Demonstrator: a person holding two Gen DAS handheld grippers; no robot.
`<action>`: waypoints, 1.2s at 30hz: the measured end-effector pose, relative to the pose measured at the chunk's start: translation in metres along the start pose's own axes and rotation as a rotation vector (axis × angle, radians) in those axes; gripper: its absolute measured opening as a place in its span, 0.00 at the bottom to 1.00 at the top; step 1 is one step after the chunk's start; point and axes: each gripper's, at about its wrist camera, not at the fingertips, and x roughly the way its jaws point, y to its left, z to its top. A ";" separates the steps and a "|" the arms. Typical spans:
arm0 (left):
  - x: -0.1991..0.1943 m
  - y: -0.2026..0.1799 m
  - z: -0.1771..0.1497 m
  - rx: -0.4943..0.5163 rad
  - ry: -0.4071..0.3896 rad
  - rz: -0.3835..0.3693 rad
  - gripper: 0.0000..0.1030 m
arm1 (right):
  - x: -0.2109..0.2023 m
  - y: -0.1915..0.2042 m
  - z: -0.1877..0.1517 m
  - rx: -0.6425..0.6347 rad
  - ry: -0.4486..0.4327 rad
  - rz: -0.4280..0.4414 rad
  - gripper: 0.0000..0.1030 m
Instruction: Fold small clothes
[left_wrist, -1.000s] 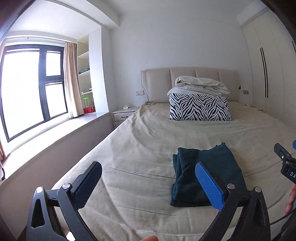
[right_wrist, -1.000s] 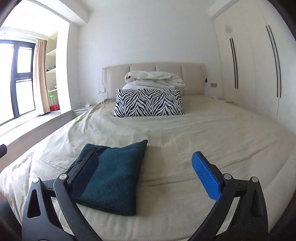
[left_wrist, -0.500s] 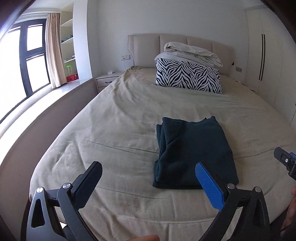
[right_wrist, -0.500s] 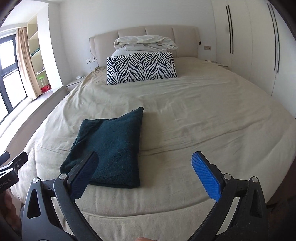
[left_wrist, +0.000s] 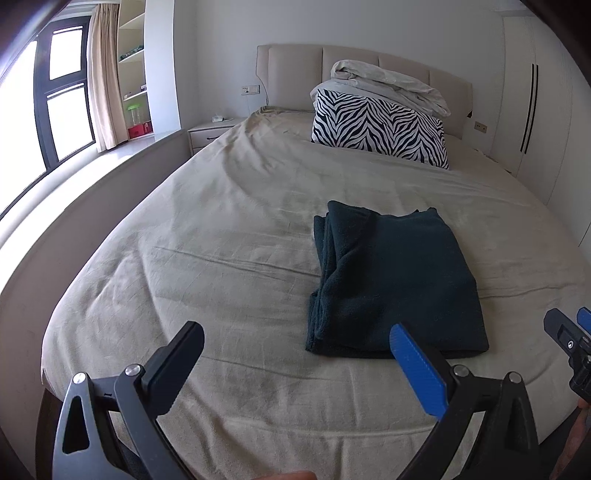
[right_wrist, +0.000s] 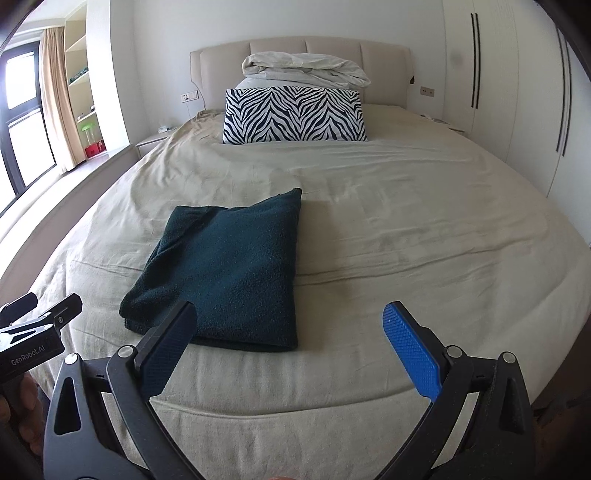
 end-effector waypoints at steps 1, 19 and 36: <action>0.000 0.000 0.000 0.001 0.000 0.001 1.00 | 0.000 0.001 -0.001 -0.004 0.002 0.000 1.00; 0.002 0.000 -0.003 -0.001 0.006 -0.003 1.00 | 0.014 0.000 -0.005 0.003 0.051 0.013 1.00; 0.002 -0.002 -0.004 0.002 0.007 -0.006 1.00 | 0.017 -0.001 -0.007 0.006 0.060 0.013 1.00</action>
